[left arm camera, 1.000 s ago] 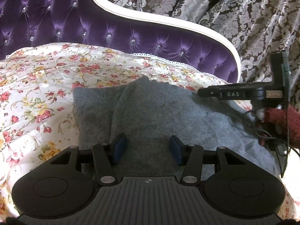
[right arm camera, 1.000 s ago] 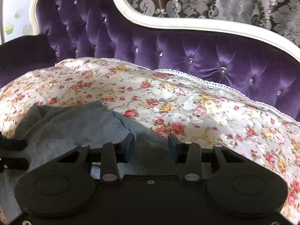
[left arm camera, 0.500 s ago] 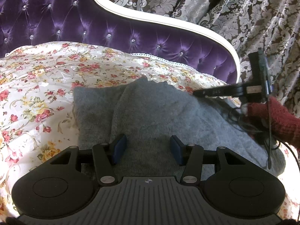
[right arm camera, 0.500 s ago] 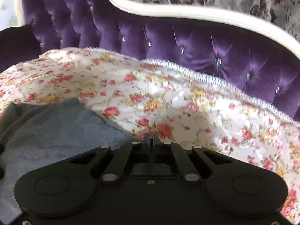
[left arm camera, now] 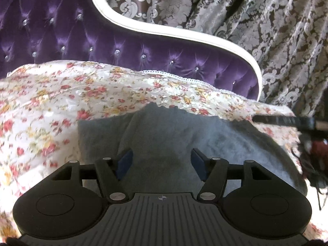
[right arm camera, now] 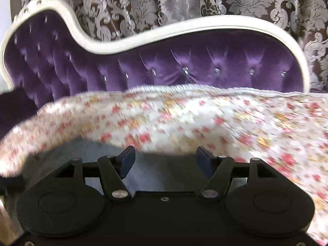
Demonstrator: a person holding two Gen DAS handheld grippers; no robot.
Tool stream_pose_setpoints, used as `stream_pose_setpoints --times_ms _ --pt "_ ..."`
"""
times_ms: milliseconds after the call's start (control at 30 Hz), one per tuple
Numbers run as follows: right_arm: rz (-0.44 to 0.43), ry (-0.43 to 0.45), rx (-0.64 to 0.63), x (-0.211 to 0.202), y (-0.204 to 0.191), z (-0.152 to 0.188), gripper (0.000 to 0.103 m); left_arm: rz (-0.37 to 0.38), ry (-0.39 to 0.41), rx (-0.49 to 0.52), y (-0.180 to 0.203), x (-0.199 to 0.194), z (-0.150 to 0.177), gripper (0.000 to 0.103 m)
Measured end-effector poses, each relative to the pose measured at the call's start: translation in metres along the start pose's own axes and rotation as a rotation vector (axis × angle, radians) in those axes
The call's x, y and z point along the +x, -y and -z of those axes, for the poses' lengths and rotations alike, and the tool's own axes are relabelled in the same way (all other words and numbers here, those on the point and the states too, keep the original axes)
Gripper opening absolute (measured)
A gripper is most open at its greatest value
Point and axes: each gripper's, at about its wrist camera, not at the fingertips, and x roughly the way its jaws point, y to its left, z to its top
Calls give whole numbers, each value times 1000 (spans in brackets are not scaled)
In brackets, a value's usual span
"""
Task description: Fold small clothes
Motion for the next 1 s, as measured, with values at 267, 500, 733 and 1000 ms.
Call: stream_pose_setpoints --times_ms 267,500,733,1000 --pt "156 -83 -80 6 16 43 70 -145 -68 21 -21 30 7 61" --pt "89 -1 27 -10 40 30 71 -164 -85 57 -16 32 6 62" --pt "82 -7 -45 19 25 11 65 -158 -73 67 -15 30 10 63" --pt "81 -93 -116 56 7 3 37 -147 -67 65 -17 30 10 63"
